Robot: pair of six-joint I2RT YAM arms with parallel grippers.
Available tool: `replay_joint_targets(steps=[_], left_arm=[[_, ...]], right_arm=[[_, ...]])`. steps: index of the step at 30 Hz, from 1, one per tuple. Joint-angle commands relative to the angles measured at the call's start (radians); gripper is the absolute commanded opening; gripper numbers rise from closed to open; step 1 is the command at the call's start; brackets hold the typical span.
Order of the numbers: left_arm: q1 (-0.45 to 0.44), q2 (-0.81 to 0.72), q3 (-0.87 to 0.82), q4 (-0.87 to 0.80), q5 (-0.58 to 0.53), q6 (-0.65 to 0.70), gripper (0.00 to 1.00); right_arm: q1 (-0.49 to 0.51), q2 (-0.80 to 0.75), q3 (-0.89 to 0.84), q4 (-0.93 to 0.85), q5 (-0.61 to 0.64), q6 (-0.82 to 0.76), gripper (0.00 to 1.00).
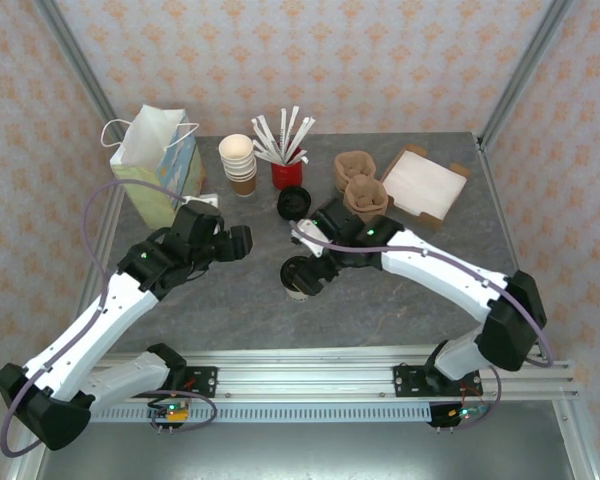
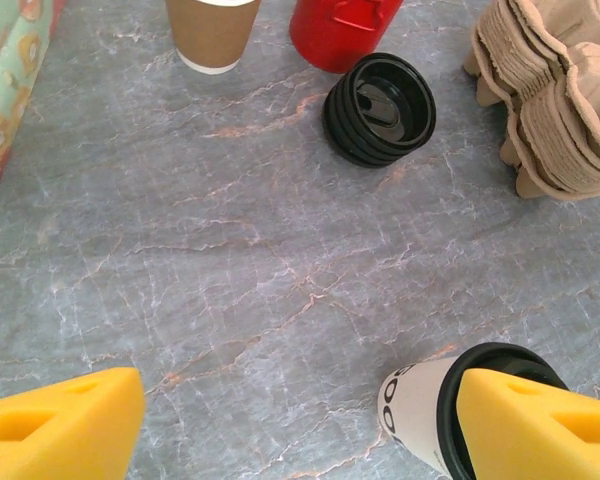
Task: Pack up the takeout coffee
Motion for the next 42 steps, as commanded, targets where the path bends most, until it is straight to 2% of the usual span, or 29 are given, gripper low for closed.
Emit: replay_joint_targets(steps=[1, 10, 15, 23, 30, 42], left_arm=[[0.022, -0.018, -0.010, -0.043, 0.032, 0.002, 0.82], [0.042, -0.034, -0.024, -0.041, 0.038, 0.010, 0.82], [0.048, -0.034, -0.028, -0.039, 0.042, 0.016, 0.82], [0.051, -0.038, -0.031, -0.040, 0.046, 0.016, 0.82], [0.053, -0.044, -0.035, -0.039, 0.046, 0.013, 0.82], [0.052, -0.044, -0.026, -0.046, 0.043, 0.015, 0.82]], right_arm=[[0.030, 0.050, 0.066, -0.028, 0.046, -0.074, 0.95], [0.038, 0.136, 0.128, -0.069, 0.052, -0.103, 0.91], [0.038, 0.165, 0.140, -0.086, 0.060, -0.110, 0.91], [0.039, 0.185, 0.145, -0.092, 0.061, -0.112, 0.85], [0.040, 0.203, 0.132, -0.110, 0.069, -0.107, 0.75], [0.055, 0.241, 0.074, -0.145, 0.166, -0.080, 0.66]])
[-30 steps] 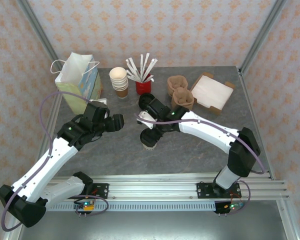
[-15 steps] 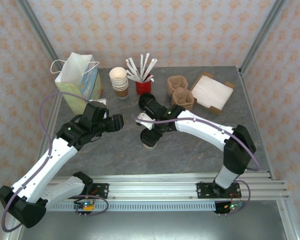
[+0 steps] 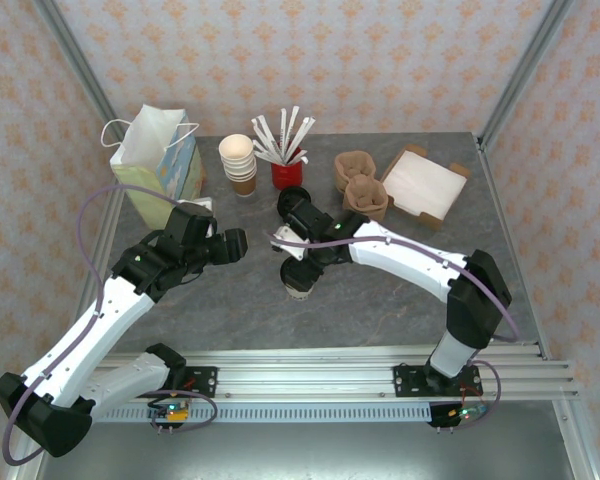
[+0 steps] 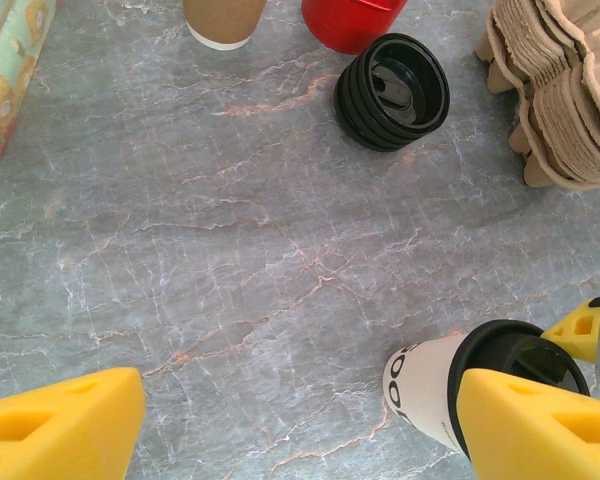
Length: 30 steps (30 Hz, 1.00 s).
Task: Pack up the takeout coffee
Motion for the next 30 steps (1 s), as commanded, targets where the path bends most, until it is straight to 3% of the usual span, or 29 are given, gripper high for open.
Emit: replay_joint_targets(steps=[1, 20, 30], left_arm=[[0.010, -0.016, -0.004, -0.025, -0.006, 0.014, 0.82], [0.015, -0.011, -0.027, -0.049, -0.040, 0.005, 0.82], [0.018, 0.007, -0.020, -0.051, -0.038, 0.004, 0.82]], right_arm=[[0.009, 0.061, -0.050, -0.084, 0.099, 0.011, 0.66], [0.037, 0.130, -0.143, -0.074, 0.232, 0.052, 0.60], [0.047, 0.082, -0.102, -0.048, 0.184, 0.085, 0.60]])
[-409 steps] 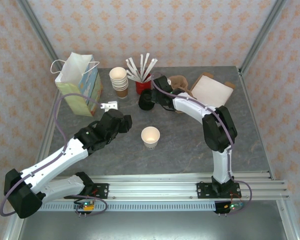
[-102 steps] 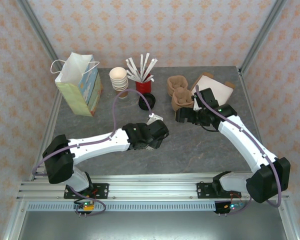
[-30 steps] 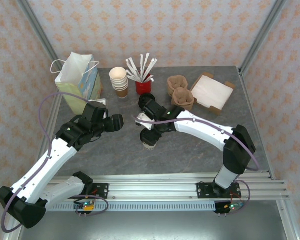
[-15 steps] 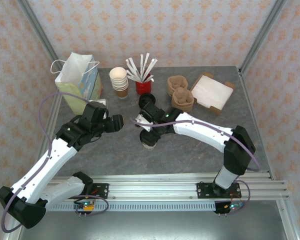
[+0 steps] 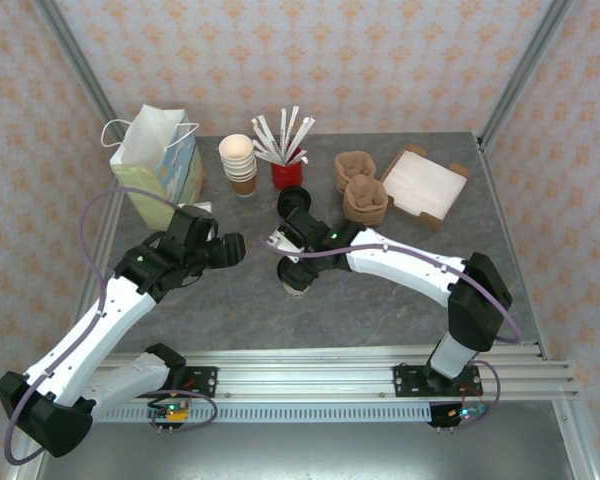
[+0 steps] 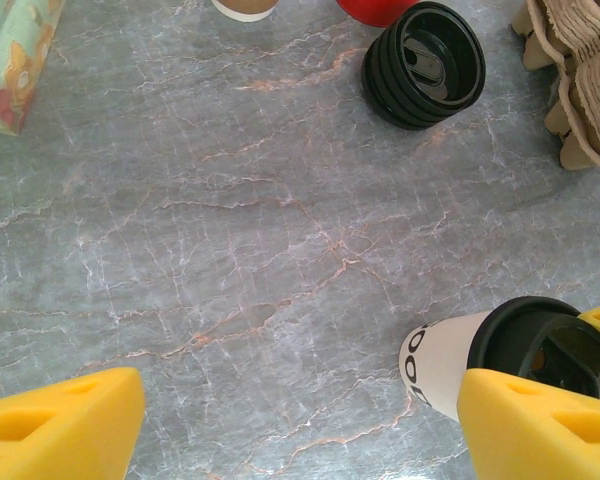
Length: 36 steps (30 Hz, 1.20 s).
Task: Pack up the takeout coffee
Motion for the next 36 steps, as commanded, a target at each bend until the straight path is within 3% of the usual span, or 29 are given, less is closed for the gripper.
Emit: replay_joint_targets(steps=[1, 16, 36], left_arm=[[0.010, 0.003, 0.009, -0.031, -0.031, 0.004, 0.82], [0.010, -0.015, 0.008, -0.031, -0.019, 0.016, 0.82], [0.011, -0.025, 0.014, -0.031, -0.026, 0.032, 0.82]], right_arm=[[0.002, 0.077, -0.034, -0.132, 0.059, 0.006, 0.61], [-0.019, 0.076, 0.136, -0.204, 0.031, 0.036, 0.75], [-0.037, 0.069, 0.213, -0.228, 0.014, 0.065, 0.84]])
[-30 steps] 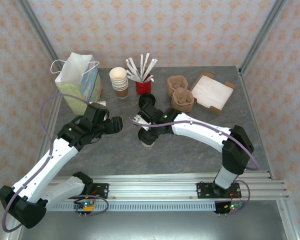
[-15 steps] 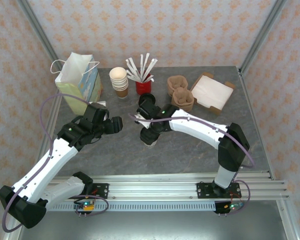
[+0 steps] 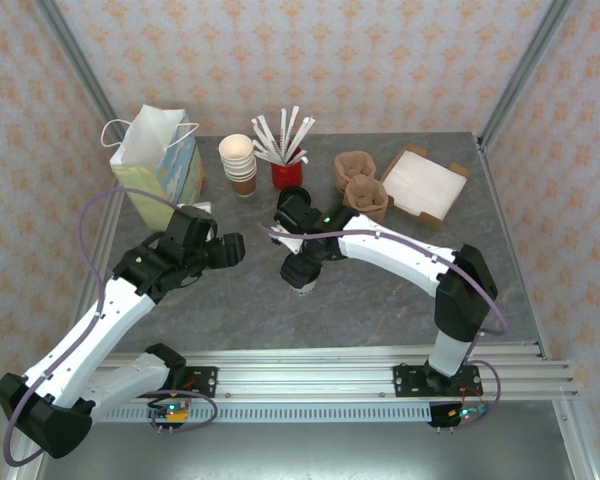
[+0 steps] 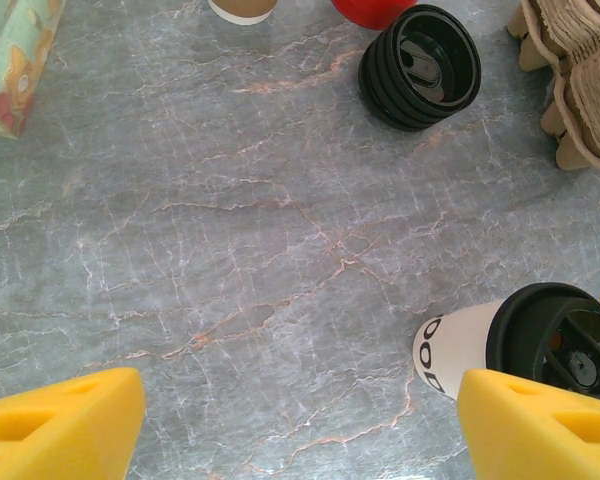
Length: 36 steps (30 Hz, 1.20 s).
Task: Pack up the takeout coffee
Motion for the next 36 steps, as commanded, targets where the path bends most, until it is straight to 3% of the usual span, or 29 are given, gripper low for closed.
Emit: replay_joint_targets(steps=[1, 11, 18, 21, 26, 36], left_arm=[[0.012, -0.015, 0.016, -0.030, -0.028, 0.027, 0.83], [0.010, -0.015, 0.069, -0.027, -0.060, 0.070, 0.82], [0.011, 0.000, 0.156, -0.015, -0.094, 0.124, 0.82], [0.017, 0.021, 0.235, -0.028, -0.147, 0.191, 0.82], [0.115, 0.142, 0.423, -0.095, -0.200, 0.278, 0.82], [0.370, 0.471, 0.732, -0.164, -0.148, 0.386, 0.77]], right_arm=[[-0.007, -0.010, 0.043, -0.034, 0.014, 0.019, 0.84], [-0.070, -0.184, -0.022, 0.057, -0.081, 0.081, 0.88], [-0.221, -0.417, -0.187, 0.292, 0.019, 0.270, 0.90], [-0.229, -0.435, -0.210, 0.322, 0.072, 0.290, 0.91], [-0.228, -0.432, -0.250, 0.388, 0.147, 0.316, 0.90], [-0.232, -0.432, -0.260, 0.413, 0.207, 0.320, 0.90]])
